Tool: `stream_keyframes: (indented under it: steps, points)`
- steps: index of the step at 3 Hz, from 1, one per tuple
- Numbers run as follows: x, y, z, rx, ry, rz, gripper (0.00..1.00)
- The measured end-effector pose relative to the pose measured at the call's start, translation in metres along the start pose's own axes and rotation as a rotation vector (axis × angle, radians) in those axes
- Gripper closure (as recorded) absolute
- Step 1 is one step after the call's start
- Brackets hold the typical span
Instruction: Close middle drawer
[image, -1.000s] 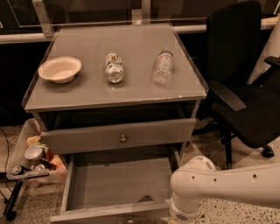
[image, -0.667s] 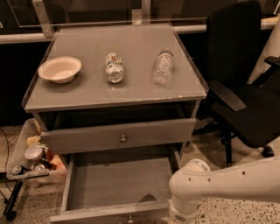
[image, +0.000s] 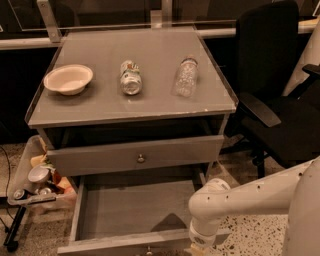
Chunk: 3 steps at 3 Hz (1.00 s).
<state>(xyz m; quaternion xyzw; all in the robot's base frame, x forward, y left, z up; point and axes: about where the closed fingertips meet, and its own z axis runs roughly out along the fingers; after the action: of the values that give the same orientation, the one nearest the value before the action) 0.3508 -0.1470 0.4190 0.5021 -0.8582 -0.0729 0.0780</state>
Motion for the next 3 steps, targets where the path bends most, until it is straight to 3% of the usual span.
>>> stream_keyframes:
  steps: [1,3]
  points:
    - [-0.0040,0.0049,0.0046,-0.015,0.002,-0.001,1.00]
    - [-0.0039,0.0049,0.0047,-0.015,0.002,-0.001,0.58]
